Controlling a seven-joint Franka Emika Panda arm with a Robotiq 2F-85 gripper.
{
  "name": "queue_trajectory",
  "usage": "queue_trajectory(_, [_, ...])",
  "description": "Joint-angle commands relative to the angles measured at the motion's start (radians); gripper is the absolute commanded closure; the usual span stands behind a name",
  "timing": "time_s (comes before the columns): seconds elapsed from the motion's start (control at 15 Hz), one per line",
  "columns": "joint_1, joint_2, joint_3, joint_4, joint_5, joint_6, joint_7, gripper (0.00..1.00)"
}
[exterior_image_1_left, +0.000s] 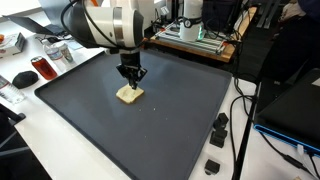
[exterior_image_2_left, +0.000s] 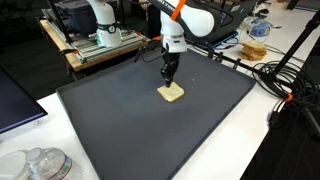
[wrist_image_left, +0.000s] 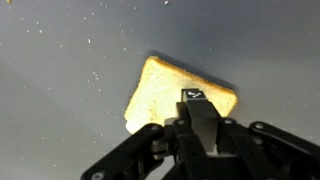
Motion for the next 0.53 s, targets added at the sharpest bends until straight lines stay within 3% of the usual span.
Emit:
queue_trajectory(0.0, [-0.008,0.024,0.031,0.01,-0.039,0.032,-0.043,0.95])
queue_trajectory(0.47, [0.002,0.039,0.019,0.006,-0.056,0.032,-0.043,0.95])
